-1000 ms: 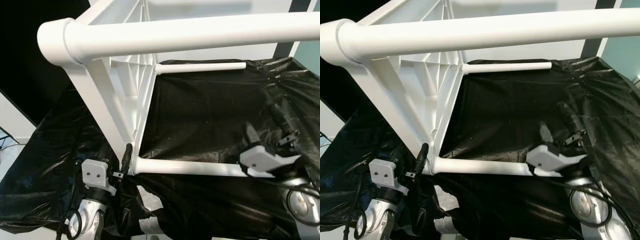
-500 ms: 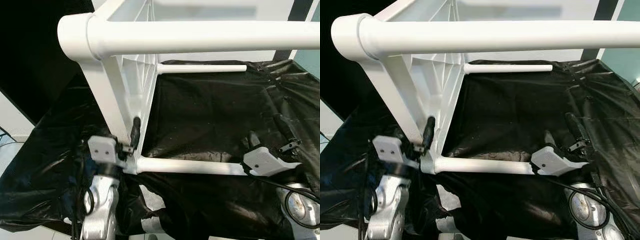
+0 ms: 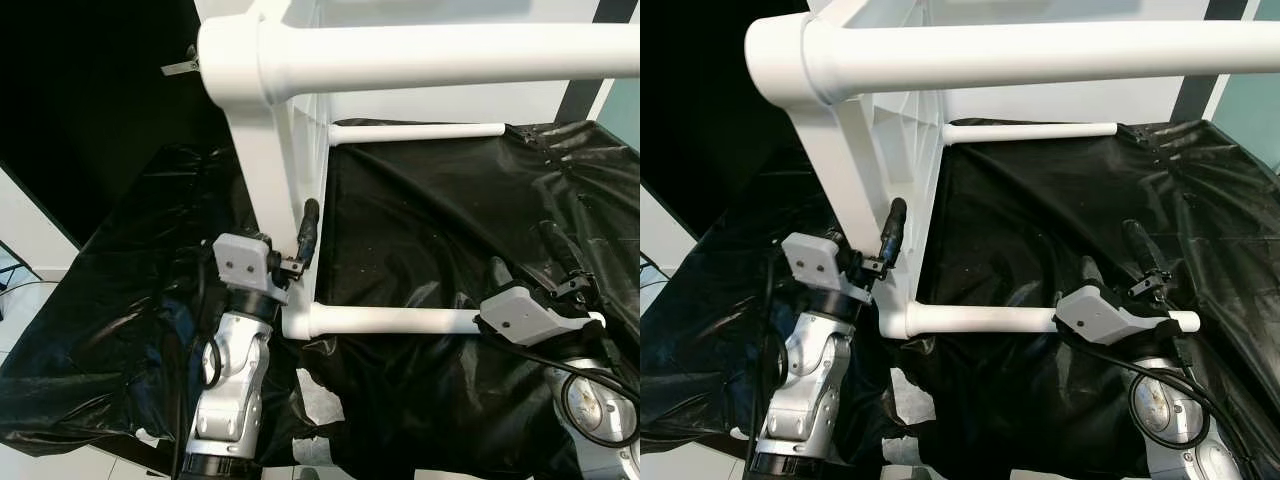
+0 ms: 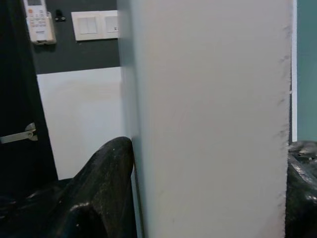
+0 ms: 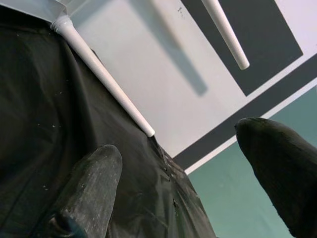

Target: Building children table

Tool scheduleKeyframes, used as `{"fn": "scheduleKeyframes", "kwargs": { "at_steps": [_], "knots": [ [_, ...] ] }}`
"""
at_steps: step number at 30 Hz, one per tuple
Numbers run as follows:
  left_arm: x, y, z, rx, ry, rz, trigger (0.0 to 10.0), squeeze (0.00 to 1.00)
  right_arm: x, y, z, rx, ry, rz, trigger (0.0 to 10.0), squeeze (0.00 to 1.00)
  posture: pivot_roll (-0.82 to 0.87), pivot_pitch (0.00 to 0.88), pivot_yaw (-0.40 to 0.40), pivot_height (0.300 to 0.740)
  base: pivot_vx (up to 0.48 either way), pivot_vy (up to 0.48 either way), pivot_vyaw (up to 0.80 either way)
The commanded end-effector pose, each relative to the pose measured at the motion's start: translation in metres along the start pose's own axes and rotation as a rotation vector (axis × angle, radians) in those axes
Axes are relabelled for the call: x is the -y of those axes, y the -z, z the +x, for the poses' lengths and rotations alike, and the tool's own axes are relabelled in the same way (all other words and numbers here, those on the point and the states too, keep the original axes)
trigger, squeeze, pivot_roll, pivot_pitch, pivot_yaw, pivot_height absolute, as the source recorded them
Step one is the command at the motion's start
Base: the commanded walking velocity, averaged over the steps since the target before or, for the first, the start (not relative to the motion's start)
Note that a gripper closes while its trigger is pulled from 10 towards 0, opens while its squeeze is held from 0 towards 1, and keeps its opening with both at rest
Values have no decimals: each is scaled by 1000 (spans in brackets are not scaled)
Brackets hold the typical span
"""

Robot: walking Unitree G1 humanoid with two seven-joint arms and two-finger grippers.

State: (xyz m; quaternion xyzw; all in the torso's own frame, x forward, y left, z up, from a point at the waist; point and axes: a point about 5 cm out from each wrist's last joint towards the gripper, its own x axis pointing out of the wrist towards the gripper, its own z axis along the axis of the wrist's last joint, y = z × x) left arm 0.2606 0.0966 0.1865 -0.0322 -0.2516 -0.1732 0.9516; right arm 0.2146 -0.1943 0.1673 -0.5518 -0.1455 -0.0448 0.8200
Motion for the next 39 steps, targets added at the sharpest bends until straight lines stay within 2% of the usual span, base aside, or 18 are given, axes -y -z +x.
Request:
{"fn": "scheduleKeyframes", "kwargs": {
  "at_steps": [1,4,8,10,14,15,18,20,26,30,31,36,37,38,39],
  "knots": [
    [19,6,8,-7,42,-57,10000,0,-3,0,0,-13,-17,7,10000,0,127,0,88,740,0,0,0],
    [24,15,13,-43,66,-39,10000,0,-4,-1,-1,-22,-15,16,10000,0,119,0,96,740,0,0,0],
    [17,22,11,-92,47,-9,10000,0,-4,-2,-4,-32,-19,23,10000,0,109,0,104,740,0,0,0],
    [4,20,2,-99,13,16,10000,0,-4,0,-8,-49,-22,23,10000,0,108,0,105,740,0,0,0],
    [-7,11,-10,-90,7,4,10000,0,-3,2,-11,-62,-21,20,10000,0,118,0,100,740,0,0,0],
    [-7,11,-10,-90,7,4,10000,0,-3,2,-11,-62,-21,20,10000,0,118,0,100,740,0,0,0],
    [-10,-4,-19,-51,65,-68,10000,0,-3,3,-9,-58,-17,9,10000,0,138,0,90,740,0,0,0],
    [-10,-4,-19,-51,65,-68,10000,0,-3,3,-9,-58,-17,9,10000,0,138,0,90,740,0,0,0],
    [-21,-17,-37,-27,40,-50,10000,0,7,-3,2,22,50,-74,10000,0,156,0,79,740,0,0,0],
    [-27,-16,-49,-48,20,-18,10000,0,13,-6,4,64,87,-118,10000,0,162,0,75,740,0,0,0],
    [-30,-11,-54,-73,7,2,10000,0,15,-8,4,82,106,-137,10000,0,162,0,75,740,0,0,0],
    [-39,6,-65,-140,-58,38,10000,0,20,-9,2,109,142,-178,10000,0,158,0,74,740,0,0,0],
    [-42,15,-69,-173,-83,49,10000,0,23,-9,0,118,153,-187,10000,694,152,0,77,740,0,0,0],
    [-42,15,-69,-173,-83,49,10000,0,23,-9,0,118,153,-187,10000,694,152,0,77,740,0,0,0],
    [-42,23,-72,-201,-89,58,10000,0,25,-10,-2,129,161,-192,10000,725,146,0,78,740,0,0,0]
  ]
}}
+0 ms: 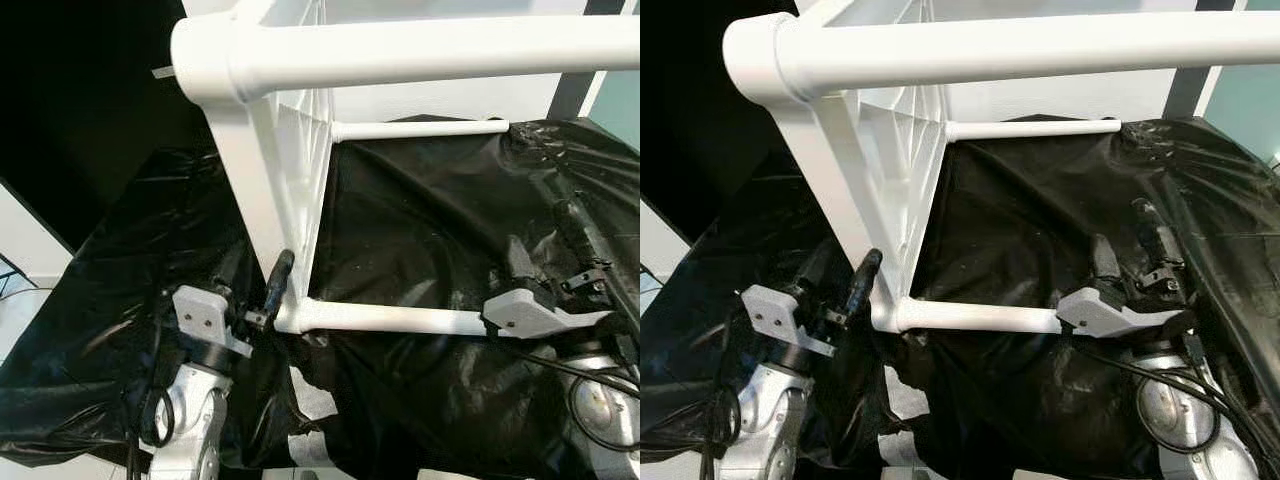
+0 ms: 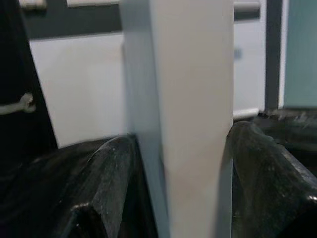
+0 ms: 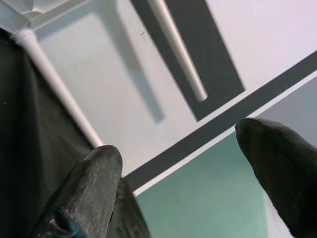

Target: Building children table

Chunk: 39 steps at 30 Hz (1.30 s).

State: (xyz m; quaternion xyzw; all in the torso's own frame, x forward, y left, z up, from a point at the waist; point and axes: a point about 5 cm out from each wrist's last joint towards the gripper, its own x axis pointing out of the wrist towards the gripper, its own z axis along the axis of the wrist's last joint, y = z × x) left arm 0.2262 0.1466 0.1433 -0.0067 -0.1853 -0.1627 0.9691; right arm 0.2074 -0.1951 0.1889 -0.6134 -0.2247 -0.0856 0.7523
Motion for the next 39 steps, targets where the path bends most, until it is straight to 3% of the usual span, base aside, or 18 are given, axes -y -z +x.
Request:
{"fn": "scheduleKeyframes", "kwargs": {
  "at_steps": [1,6,7,15,22,28,36,39],
  "knots": [
    [-7,18,-6,-81,-70,31,10000,0,6,-1,-1,24,27,-8,10000,816,137,0,82,740,0,0,0],
    [-5,26,-4,-102,-55,43,10000,0,7,-3,-1,35,31,-2,10000,804,129,0,85,740,0,0,0],
    [-3,26,-1,-97,-41,49,10000,0,6,-2,-1,32,24,6,10000,0,120,0,87,740,0,0,0],
    [-4,13,12,-27,-13,45,10000,0,9,-8,2,70,31,24,10000,0,110,0,93,740,0,0,0],
    [-9,9,7,-3,-8,63,10000,0,25,-19,14,168,122,-42,10000,0,124,0,90,740,0,0,0],
    [-8,8,5,-2,6,69,10000,0,31,-23,20,203,156,-50,10000,0,133,0,88,740,0,0,0],
    [-4,12,3,-17,15,70,10000,0,58,-38,40,283,270,-58,10000,0,135,0,81,740,0,0,0],
    [-4,13,3,-18,17,70,10000,0,60,-39,41,290,279,-59,10000,0,133,0,80,740,0,0,0]
  ]
}}
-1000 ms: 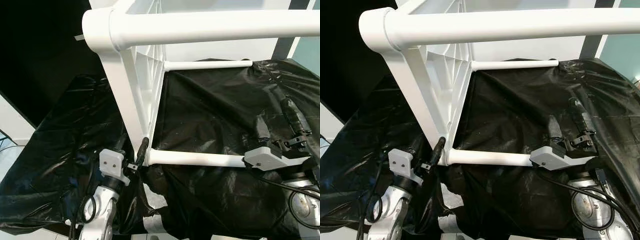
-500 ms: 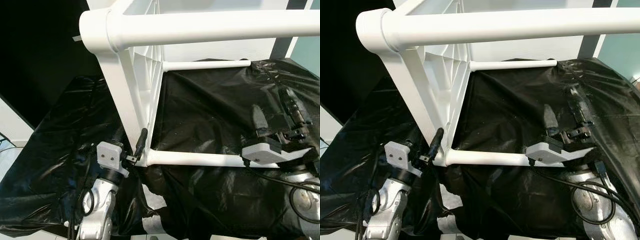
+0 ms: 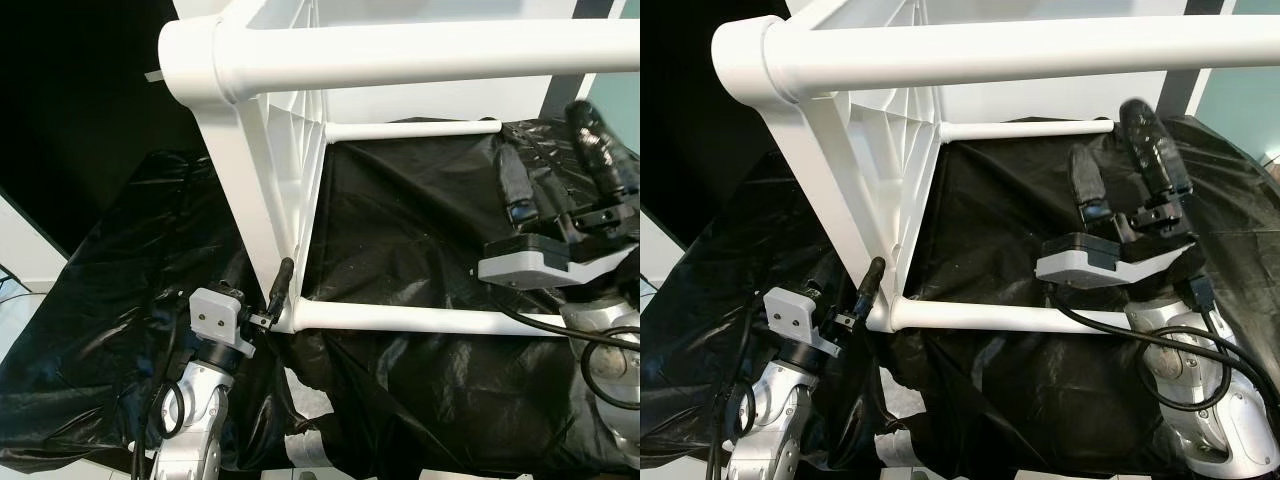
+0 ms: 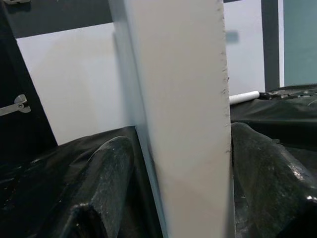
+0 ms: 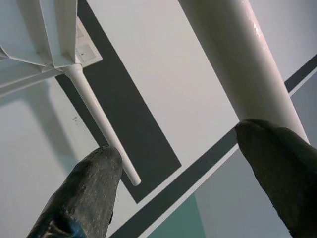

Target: Building children table

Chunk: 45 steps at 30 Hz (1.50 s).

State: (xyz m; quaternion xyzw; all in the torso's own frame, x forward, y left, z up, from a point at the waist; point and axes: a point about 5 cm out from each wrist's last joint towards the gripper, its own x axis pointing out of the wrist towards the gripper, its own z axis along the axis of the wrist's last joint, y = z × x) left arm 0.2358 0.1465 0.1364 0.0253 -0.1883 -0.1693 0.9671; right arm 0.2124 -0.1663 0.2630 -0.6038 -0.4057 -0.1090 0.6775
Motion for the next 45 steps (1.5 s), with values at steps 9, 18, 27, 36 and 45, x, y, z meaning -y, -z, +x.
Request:
{"fn": "scheduleKeyframes", "kwargs": {
  "at_steps": [9,18,27,36,45],
  "knots": [
    [2,7,-5,-23,-4,9,10000,0,5,-4,3,51,20,-21,10000,0,130,0,76,740,0,0,0],
    [3,9,-5,-28,0,13,10000,0,13,-10,7,119,64,-52,10000,0,128,0,79,740,0,0,0],
    [5,10,-3,-25,13,12,10000,0,32,-11,17,121,180,-92,10000,0,122,0,85,740,0,0,0],
    [5,11,-2,-22,17,14,10000,0,38,5,31,22,212,-100,10000,0,121,0,86,740,0,0,0],
    [7,11,-1,-17,10,14,10000,0,29,18,53,-59,149,-20,10000,0,133,0,73,740,0,0,0]
  ]
}}
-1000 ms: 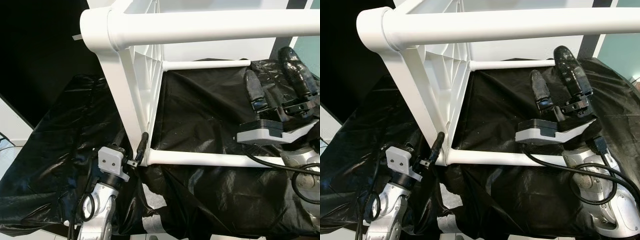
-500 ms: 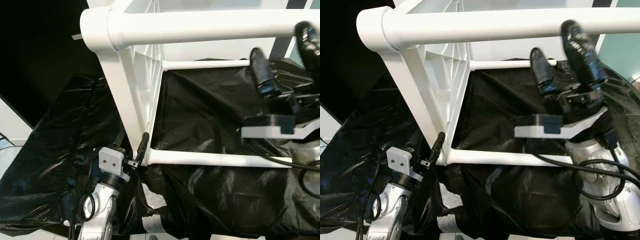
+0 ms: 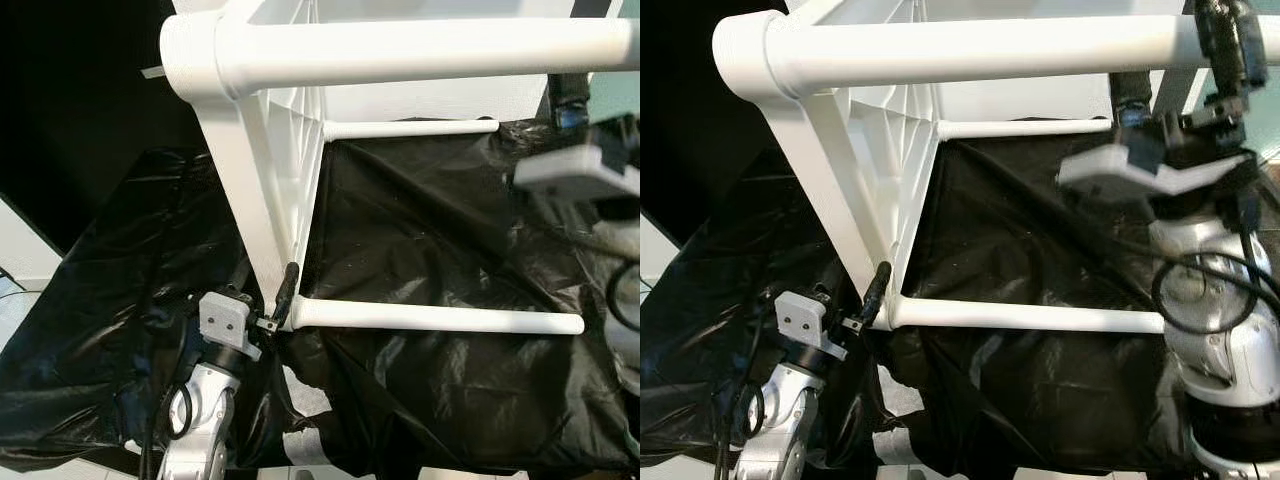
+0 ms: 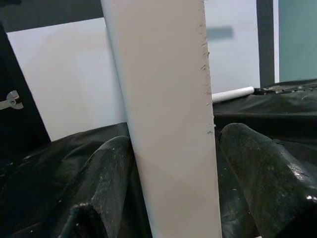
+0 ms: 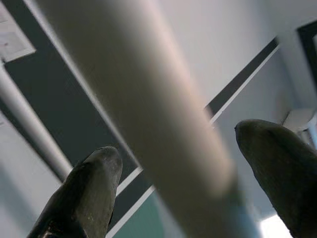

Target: Building children table

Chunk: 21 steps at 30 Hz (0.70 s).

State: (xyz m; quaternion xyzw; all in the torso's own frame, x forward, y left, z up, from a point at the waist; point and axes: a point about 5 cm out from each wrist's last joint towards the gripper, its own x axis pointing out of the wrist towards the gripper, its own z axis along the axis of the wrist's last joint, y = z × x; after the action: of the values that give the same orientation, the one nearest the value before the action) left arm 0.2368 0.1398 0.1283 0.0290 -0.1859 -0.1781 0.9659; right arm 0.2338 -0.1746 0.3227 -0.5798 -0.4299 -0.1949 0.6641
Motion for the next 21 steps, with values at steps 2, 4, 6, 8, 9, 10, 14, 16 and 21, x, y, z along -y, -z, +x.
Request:
{"fn": "scheduleKeyframes", "kwargs": {
  "at_steps": [2,4,6,8,9,10,14,16,21],
  "knots": [
    [0,3,-1,-12,-12,10,10000,0,-5,-2,3,-8,-28,39,10000,0,134,0,71,740,0,0,0],
    [1,3,-1,-11,-14,10,10000,0,-6,-1,5,-21,-36,49,10000,0,138,0,66,740,0,0,0],
    [2,3,-2,-9,-20,9,10000,0,-10,0,11,-36,-59,72,10000,0,139,0,62,740,0,0,0],
    [2,2,-2,-5,-26,7,10000,0,-14,1,16,-37,-94,93,10000,0,141,0,59,740,0,0,0],
    [2,2,-2,-5,-26,7,10000,0,-14,1,16,-37,-94,93,10000,0,141,0,59,740,0,0,0],
    [3,2,-2,-2,-29,7,10000,0,-15,0,17,-33,-106,100,10000,0,143,0,56,740,0,0,0],
    [2,0,-2,8,-36,11,10000,0,-18,0,21,-43,-136,135,5608,0,144,0,53,740,0,0,0],
    [3,-5,1,26,-35,16,10000,0,-20,4,22,-84,-157,176,0,0,145,0,51,740,0,0,0],
    [2,-13,5,55,-43,16,10000,0,-23,8,24,-129,-172,203,0,0,146,0,49,740,0,0,0]
  ]
}}
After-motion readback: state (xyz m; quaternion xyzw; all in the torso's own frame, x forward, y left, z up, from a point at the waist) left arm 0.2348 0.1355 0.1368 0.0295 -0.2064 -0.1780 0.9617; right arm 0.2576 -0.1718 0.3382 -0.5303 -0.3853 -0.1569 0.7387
